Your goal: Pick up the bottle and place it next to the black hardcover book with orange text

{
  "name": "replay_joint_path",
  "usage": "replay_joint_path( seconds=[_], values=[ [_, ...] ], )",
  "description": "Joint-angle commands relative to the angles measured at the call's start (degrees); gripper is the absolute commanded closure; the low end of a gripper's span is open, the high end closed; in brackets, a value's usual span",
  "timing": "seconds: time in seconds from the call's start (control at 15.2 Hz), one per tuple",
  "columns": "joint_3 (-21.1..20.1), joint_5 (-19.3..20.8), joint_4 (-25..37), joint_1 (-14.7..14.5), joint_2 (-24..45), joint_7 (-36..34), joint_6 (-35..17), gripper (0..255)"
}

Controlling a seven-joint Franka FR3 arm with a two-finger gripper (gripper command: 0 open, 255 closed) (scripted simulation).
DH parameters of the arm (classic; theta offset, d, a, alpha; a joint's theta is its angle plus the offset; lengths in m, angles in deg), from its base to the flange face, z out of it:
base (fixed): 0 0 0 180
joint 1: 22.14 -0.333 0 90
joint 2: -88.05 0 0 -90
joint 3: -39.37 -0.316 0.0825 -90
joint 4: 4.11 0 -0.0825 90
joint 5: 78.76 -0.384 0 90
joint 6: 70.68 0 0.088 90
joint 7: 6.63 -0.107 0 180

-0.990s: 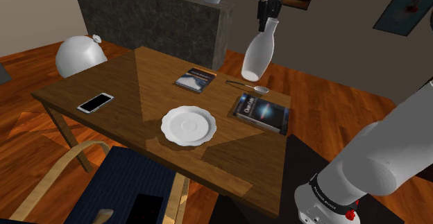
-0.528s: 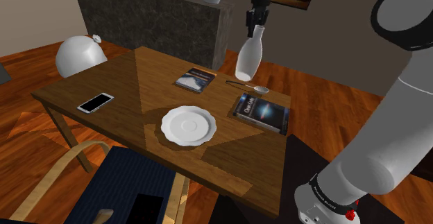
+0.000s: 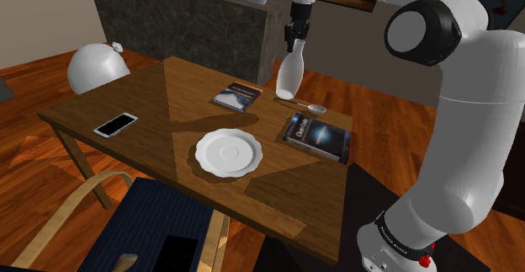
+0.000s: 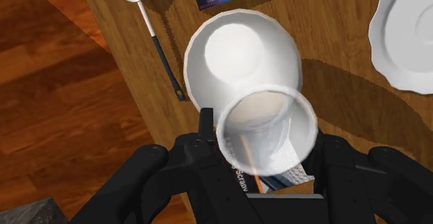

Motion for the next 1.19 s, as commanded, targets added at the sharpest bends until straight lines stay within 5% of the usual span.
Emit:
replay_joint_path(
  seconds=[0.0, 0.07, 1.12],
  values=[
    [-0.1, -0.8, 6.5, 1.0, 5.4, 0.5, 1.0, 255],
    [-0.2, -1.3, 11.9, 1.8, 9.7, 0.8, 2.2, 255],
    [-0.3, -1.1, -2.3, 0.9, 7.8, 0.8, -10.1, 255]
  ],
)
